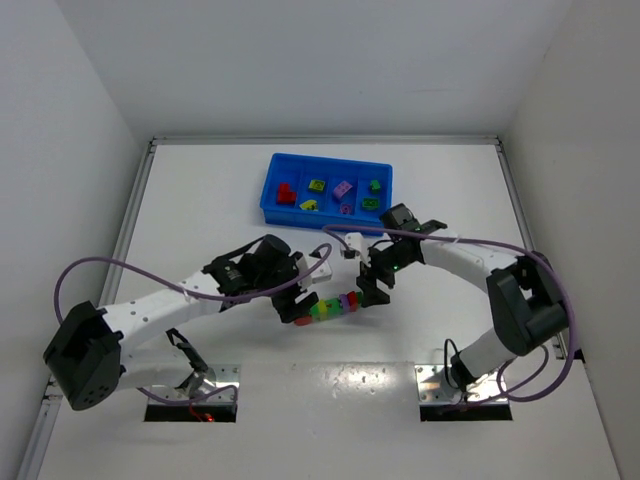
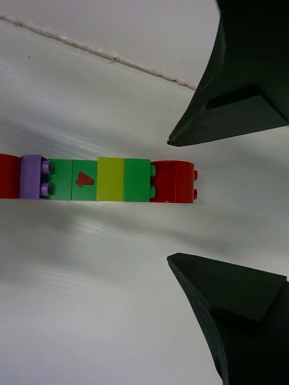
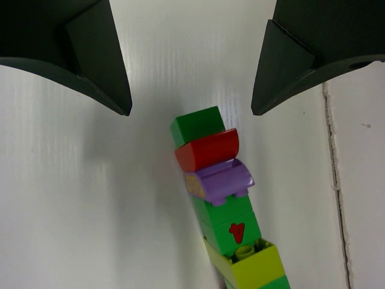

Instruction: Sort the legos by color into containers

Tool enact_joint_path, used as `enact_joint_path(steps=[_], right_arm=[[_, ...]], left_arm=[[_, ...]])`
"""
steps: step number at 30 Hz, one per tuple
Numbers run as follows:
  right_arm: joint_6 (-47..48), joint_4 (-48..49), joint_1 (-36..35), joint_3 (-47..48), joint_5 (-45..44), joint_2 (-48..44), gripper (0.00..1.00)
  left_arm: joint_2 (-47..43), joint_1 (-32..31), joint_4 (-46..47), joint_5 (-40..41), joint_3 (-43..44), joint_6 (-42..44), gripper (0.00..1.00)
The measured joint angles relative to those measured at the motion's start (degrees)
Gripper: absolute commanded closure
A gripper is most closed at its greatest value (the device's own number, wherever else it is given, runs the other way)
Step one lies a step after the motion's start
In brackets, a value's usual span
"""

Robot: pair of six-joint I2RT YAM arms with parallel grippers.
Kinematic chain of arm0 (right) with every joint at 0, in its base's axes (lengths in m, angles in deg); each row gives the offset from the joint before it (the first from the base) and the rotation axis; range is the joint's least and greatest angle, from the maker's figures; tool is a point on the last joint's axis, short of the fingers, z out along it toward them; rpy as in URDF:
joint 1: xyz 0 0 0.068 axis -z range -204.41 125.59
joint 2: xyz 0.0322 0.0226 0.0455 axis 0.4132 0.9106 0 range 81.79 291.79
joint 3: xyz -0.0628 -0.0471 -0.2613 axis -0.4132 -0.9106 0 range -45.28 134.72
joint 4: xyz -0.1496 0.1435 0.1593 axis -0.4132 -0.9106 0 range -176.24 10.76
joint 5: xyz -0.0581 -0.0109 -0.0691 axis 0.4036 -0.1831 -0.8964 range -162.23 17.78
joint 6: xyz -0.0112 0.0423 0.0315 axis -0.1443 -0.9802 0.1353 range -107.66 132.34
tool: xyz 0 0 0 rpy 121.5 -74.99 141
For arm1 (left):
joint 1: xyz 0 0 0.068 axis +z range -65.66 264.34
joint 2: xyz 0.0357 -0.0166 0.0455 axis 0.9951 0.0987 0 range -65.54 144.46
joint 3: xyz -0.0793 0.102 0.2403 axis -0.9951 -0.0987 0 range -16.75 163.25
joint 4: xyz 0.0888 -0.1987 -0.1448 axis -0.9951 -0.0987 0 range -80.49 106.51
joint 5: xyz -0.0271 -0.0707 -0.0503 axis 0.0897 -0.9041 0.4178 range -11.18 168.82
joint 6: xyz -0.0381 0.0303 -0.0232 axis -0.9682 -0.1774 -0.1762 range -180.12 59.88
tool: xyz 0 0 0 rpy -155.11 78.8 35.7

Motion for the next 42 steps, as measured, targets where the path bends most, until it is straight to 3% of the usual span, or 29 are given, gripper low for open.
enact_joint_path(steps=[21,31,36,39,40,42], right_arm=[[1.5,-5.0,-3.8,6.9,-1.6,8.2,0.19],[1.7,-7.5,-4.3,10.7,-2.0,12.7,0.26],[1.6,-8.1,-4.9,11.7,-2.7,13.7,0.36],[1.5,-8.7,-5.4,12.2,-3.0,14.4,0.5],[1.6,-9.0,-5.5,12.4,-3.2,14.7,0.59],[1.6,-9.9,-5.8,13.0,-2.6,15.3,0.69]], left_arm=[[6.8,-2.2,-3.4,0.6,2.1,6.2,0.22],[11.4,-3.0,-4.9,1.8,5.1,8.3,0.26],[13.8,-3.3,-6.0,2.7,6.3,9.2,0.32],[14.5,-3.4,-6.5,3.3,6.4,9.4,0.45],[14.7,-3.4,-6.6,3.6,6.4,9.4,0.57],[15.0,-3.7,-6.7,4.6,6.5,9.4,0.66]])
